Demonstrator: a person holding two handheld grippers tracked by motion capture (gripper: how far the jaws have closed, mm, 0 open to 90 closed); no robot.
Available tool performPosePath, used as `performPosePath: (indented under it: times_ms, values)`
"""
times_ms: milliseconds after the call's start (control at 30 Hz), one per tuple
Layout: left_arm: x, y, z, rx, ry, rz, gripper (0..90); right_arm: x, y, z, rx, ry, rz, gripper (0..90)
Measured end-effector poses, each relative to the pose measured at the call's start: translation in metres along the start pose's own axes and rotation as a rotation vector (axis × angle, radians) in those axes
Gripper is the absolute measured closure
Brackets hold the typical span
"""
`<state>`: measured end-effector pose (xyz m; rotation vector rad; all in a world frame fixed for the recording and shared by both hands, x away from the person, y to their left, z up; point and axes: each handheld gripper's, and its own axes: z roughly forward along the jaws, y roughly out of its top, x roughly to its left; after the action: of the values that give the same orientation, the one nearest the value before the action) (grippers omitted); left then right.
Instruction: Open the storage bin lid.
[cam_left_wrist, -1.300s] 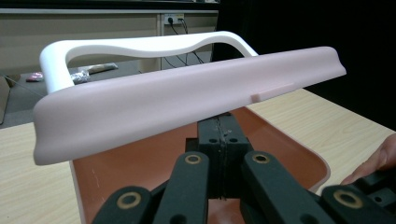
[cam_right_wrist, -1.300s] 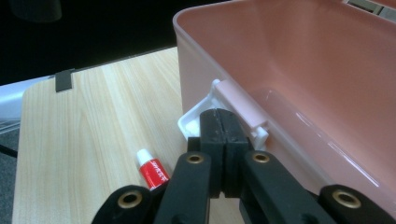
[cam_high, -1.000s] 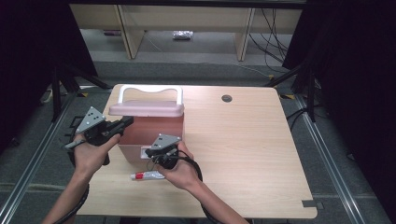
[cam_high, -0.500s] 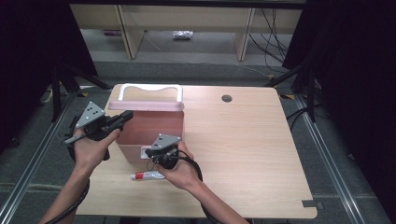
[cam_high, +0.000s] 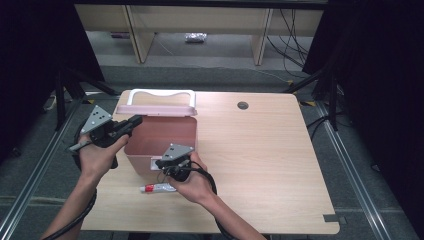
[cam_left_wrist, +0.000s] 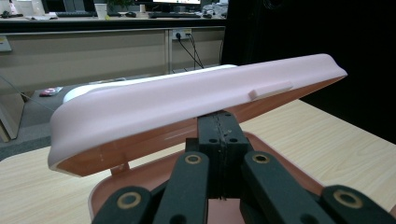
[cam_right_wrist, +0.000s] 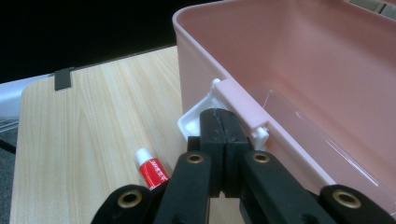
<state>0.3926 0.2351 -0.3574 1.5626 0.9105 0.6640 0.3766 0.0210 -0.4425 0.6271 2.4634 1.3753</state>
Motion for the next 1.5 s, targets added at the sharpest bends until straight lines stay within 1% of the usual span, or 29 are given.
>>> performPosePath:
  times_ms: [33, 67, 100, 133, 233, 467, 567, 667, 1200, 1233, 1267, 1500]
  values:
    - [0.0001, 0.0003, 0.0004, 0.000, 0.000, 0.001, 89.5, 0.0000, 0.0000, 0.0000, 0.000, 0.000, 0.000, 90.0]
    - [0.0000, 0.0007, 0.0011, -0.003, 0.001, -0.002, 89.5, -0.0011, 0.0002, 0.0002, -0.002, -0.006, -0.019, 90.0]
    - [0.0000, 0.0007, 0.0011, -0.003, 0.001, -0.002, 89.5, -0.0011, 0.0002, 0.0002, -0.002, -0.006, -0.019, 90.0]
    - [0.0003, 0.0011, 0.0014, -0.001, 0.001, 0.001, 89.5, 0.0000, -0.0001, 0.0000, 0.002, -0.001, 0.002, 90.0]
    - [0.0006, 0.0019, 0.0023, -0.003, 0.001, -0.001, 89.5, -0.0001, 0.0000, -0.0001, 0.003, 0.000, 0.006, 90.0]
    - [0.0017, 0.0033, 0.0037, 0.000, 0.004, 0.001, 89.5, 0.0001, 0.0000, -0.0001, 0.003, 0.000, 0.005, 90.0]
    - [0.0022, 0.0037, 0.0047, -0.001, 0.006, -0.005, 89.5, 0.0001, 0.0000, -0.0001, 0.003, 0.000, 0.004, 90.0]
    - [0.0028, 0.0044, 0.0053, 0.002, 0.006, 0.000, 89.5, 0.0001, 0.0001, 0.0000, 0.003, 0.000, 0.004, 90.0]
    - [0.0046, 0.0084, 0.0085, -0.003, 0.011, -0.001, 89.5, 0.0004, -0.0001, 0.0001, 0.001, -0.003, 0.002, 90.0]
    - [0.0049, 0.0088, 0.0088, -0.003, 0.012, -0.001, 89.5, -0.0007, 0.0002, -0.0001, 0.005, 0.003, -0.016, 90.0]
    - [0.0050, 0.0089, 0.0090, -0.003, 0.012, 0.000, 89.5, -0.0005, 0.0000, 0.0006, -0.003, -0.001, -0.015, 90.0]
    - [0.0065, 0.0092, 0.0104, 0.000, 0.015, 0.001, 89.5, -0.0004, -0.0003, 0.0004, -0.003, 0.001, -0.009, 90.0]
